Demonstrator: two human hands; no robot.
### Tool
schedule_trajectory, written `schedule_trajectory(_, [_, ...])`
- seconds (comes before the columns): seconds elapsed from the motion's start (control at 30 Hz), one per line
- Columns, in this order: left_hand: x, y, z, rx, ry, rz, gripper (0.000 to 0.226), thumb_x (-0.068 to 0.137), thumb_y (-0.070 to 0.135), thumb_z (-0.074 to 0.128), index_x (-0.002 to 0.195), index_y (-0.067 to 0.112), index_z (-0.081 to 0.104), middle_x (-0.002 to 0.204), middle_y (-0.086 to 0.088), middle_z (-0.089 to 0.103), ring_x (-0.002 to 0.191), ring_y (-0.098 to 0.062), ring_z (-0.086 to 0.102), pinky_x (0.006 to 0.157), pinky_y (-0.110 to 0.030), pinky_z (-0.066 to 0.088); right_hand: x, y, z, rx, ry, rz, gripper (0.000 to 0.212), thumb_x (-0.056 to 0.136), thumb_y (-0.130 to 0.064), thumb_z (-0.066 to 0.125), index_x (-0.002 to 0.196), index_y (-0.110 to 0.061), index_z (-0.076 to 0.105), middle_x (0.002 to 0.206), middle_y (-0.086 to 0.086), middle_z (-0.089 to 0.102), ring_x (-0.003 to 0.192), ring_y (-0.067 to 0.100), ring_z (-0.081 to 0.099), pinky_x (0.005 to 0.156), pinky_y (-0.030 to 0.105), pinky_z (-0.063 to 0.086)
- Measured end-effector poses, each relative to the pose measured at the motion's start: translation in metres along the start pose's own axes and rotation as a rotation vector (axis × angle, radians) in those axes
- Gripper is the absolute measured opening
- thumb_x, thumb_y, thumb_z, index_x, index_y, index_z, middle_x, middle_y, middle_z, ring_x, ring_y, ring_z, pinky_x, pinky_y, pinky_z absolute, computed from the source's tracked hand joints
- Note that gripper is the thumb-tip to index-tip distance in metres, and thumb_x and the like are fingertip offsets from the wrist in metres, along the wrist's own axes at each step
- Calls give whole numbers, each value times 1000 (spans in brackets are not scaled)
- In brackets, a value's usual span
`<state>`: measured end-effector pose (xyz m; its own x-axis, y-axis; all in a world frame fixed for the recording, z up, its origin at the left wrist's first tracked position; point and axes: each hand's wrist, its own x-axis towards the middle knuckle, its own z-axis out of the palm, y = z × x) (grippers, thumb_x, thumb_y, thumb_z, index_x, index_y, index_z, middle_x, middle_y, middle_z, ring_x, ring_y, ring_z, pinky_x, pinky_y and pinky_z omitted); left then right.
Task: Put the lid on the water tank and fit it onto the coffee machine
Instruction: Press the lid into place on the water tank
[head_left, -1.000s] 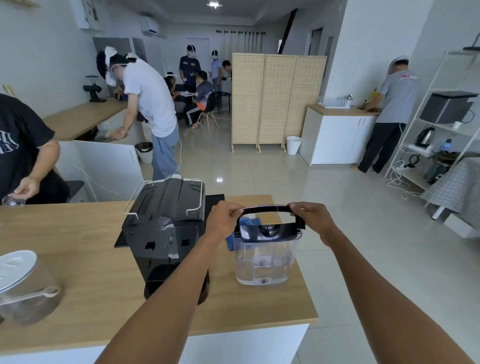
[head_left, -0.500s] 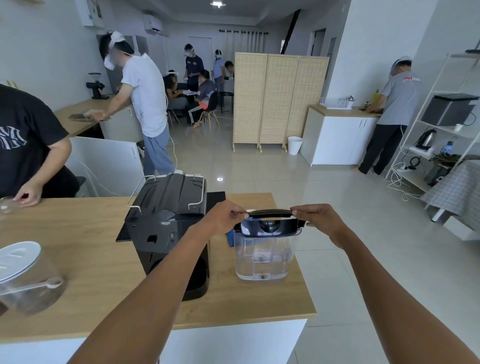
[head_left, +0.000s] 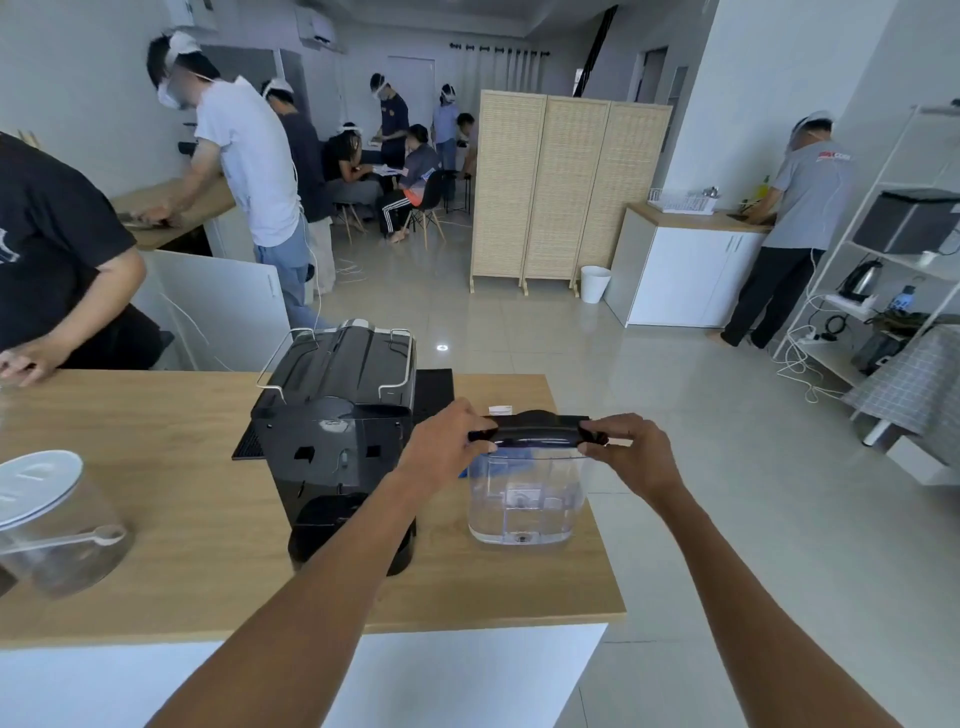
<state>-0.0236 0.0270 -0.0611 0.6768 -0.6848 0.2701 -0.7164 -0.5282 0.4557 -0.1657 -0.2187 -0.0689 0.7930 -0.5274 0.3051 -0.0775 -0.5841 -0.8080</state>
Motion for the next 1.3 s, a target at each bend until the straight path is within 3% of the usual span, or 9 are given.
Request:
schedule_trajectory(0.2, [-5, 1, 18, 51, 53, -45, 43, 92, 32, 72, 134, 26, 67, 114, 8, 59, 80, -9, 57, 78, -21, 45, -10, 9, 15, -132, 84, -86, 33, 74, -3, 87, 106, -11, 82, 102, 4, 70, 84, 14, 63, 86, 34, 58])
schedule_trajectory(0.37, [-7, 0, 18, 12, 46, -81, 43, 91, 33, 72, 134, 31, 67, 118, 8, 60, 101, -11, 65, 82, -21, 45, -13, 15, 16, -145, 71, -62, 34, 79, -11, 86, 112, -19, 81, 111, 2, 70, 94, 19, 67, 84, 35, 59])
schedule_trajectory(0.5, [-12, -5, 24, 1, 37, -98, 50, 92, 35, 71, 141, 32, 61, 132, 5, 55, 111, -15, 64, 94, -32, 54, -16, 23, 19, -122, 79, -18, 42, 84, -20, 82, 125, -23, 74, 116, 3, 65, 97, 18, 64, 84, 35, 60])
schedule_trajectory(0.67, [-18, -16, 40, -89, -54, -139, 75, 90, 35, 70, 155, 44, 34, 149, 6, 39, 116, -17, 61, 91, -37, 56, -29, 48, 21, -314, -103, -77, 84, 88, -35, 76, 159, -35, 32, 141, 4, 51, 102, 17, 62, 83, 29, 59])
schedule_trajectory(0.83, [-19, -23, 53, -180, -108, -91, 107, 82, 37, 78, 152, 64, 2, 146, 6, 40, 117, -18, 59, 91, -41, 56, -25, 64, 19, -421, -181, -149, 111, 79, -41, 83, 161, -44, 9, 152, 3, 43, 99, 20, 66, 77, 33, 61])
schedule_trajectory(0.97, [-14, -25, 62, -264, -106, -82, 112, 76, 43, 81, 153, 64, 2, 134, 5, 45, 111, -20, 59, 92, -43, 56, -21, 68, 28, -352, -181, -160, 123, 72, -35, 90, 161, -44, 5, 151, 3, 48, 112, 25, 64, 83, 35, 59])
schedule_trajectory(1.07, [-14, -25, 69, -319, -83, -107, 109, 68, 75, 70, 155, 57, 7, 130, 6, 45, 106, -21, 58, 90, -44, 56, -16, 67, 36, -296, -174, -186, 125, 69, -29, 92, 161, -37, 8, 148, 1, 53, 119, 25, 61, 87, 31, 54])
schedule_trajectory(1.13, [-14, -25, 71, -333, -64, -110, 110, 64, 82, 64, 156, 55, 10, 126, 7, 44, 101, -17, 57, 88, -40, 55, -14, 67, 40, -253, -172, -208, 120, 70, -23, 91, 161, -31, 13, 153, -2, 48, 125, 24, 58, 93, 32, 53])
schedule_trajectory(1.3, [-11, -21, 66, -340, -66, -105, 101, 82, 44, 78, 156, 55, 10, 125, 1, 45, 102, -27, 59, 86, -43, 55, -3, 67, 43, -150, -179, -201, 112, 70, -16, 92, 158, -23, 23, 155, -5, 42, 129, 21, 54, 98, 18, 47])
